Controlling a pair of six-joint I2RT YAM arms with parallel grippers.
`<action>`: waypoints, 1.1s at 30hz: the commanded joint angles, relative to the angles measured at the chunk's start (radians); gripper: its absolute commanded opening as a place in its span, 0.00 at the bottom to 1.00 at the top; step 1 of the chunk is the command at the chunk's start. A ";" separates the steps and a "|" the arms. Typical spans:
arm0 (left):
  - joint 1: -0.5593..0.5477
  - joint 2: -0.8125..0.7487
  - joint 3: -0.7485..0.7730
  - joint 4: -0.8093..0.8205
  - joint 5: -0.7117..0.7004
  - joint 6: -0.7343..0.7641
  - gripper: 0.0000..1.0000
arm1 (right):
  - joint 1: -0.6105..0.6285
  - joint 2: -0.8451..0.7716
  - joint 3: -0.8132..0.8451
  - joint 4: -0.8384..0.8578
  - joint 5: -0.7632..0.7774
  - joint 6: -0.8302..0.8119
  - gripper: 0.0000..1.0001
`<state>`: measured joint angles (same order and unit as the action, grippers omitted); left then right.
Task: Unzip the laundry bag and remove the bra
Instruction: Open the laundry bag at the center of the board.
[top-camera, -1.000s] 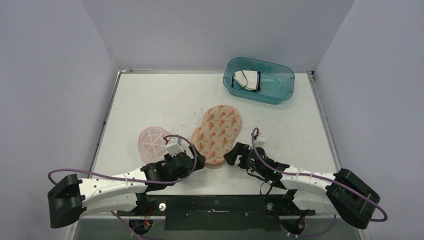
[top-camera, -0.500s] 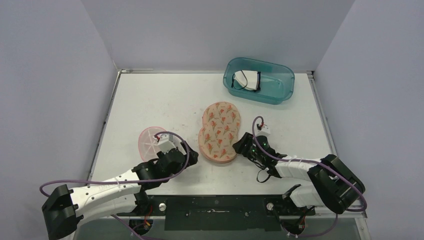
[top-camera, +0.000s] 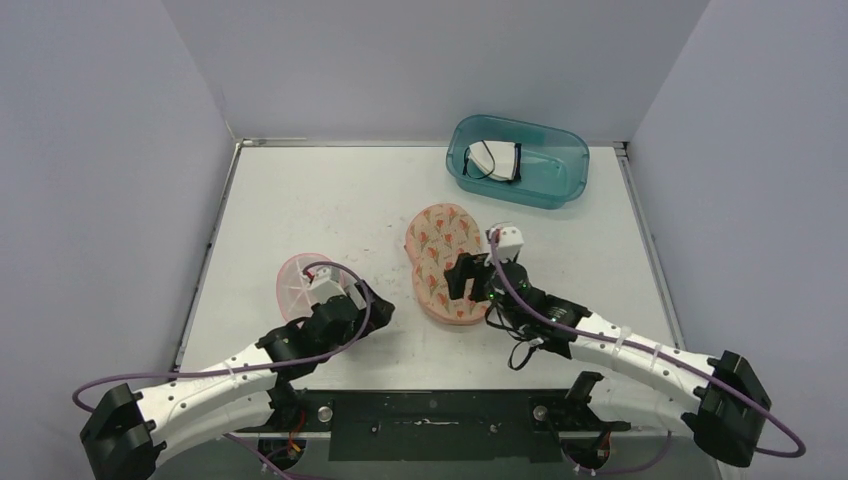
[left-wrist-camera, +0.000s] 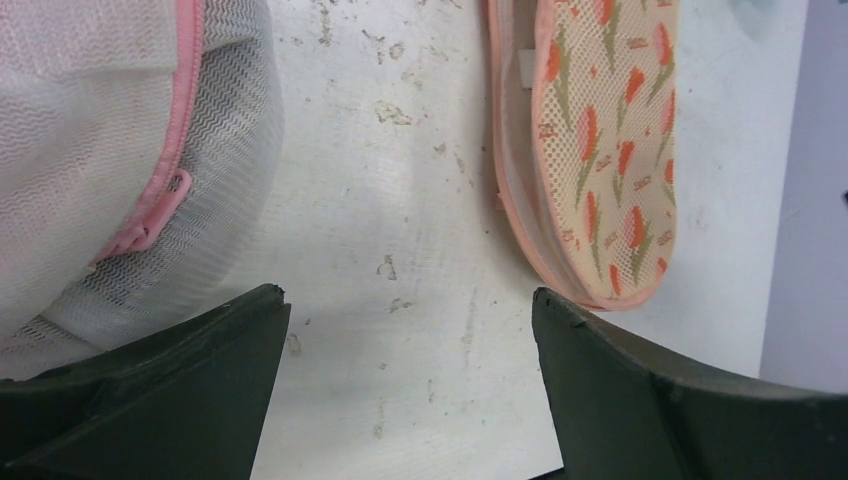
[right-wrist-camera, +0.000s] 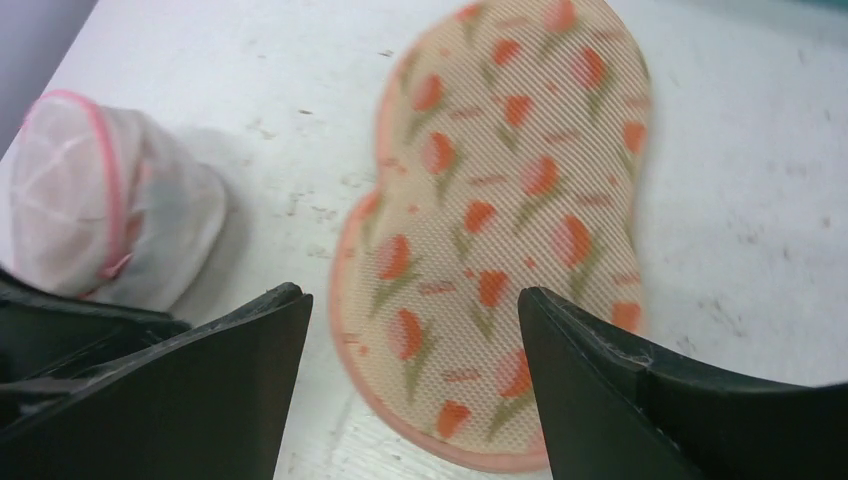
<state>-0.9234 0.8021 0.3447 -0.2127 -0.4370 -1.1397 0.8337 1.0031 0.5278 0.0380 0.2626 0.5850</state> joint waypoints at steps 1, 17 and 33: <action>0.009 -0.036 0.002 0.057 0.020 -0.003 0.90 | 0.201 0.103 0.183 -0.152 0.216 -0.244 0.76; 0.025 -0.143 -0.090 -0.021 0.010 -0.144 0.90 | 0.427 0.558 0.411 -0.155 0.446 -0.395 0.77; 0.033 -0.141 -0.136 0.047 0.038 -0.163 0.90 | 0.426 0.670 0.465 -0.201 0.523 -0.387 0.39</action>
<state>-0.8993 0.6559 0.2054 -0.2230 -0.4103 -1.2991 1.2518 1.6814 0.9466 -0.1558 0.7208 0.1940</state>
